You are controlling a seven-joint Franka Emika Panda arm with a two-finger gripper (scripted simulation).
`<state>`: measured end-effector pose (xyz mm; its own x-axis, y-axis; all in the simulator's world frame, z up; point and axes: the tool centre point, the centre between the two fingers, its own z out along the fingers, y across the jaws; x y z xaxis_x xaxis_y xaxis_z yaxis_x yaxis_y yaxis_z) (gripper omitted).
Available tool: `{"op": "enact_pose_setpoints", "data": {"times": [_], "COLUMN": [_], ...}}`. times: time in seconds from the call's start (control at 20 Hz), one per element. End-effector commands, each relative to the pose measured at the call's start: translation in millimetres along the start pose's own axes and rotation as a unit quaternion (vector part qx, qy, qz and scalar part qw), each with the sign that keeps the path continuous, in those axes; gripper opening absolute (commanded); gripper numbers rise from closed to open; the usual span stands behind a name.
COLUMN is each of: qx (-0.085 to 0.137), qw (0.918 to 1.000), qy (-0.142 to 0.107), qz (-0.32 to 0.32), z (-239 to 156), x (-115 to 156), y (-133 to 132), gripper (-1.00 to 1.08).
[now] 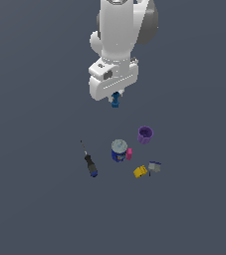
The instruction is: Pick up a designated object from a clutter of objects.
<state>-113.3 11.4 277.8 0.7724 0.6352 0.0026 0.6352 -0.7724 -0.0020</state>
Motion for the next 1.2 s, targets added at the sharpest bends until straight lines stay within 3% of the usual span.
{"op": "enact_pose_setpoints", "data": {"times": [0.0, 0.6, 1.15], "qx": [0.000, -0.001, -0.001], "qw": [1.0000, 1.0000, 1.0000], "qy": [0.000, -0.001, -0.001], "qz": [0.000, 0.001, 0.001], "z": [-23, -119, -153], "x": [-4, -15, -17], "y": [2, 12, 17], "gripper": [-1.00, -1.00, -1.00]}}
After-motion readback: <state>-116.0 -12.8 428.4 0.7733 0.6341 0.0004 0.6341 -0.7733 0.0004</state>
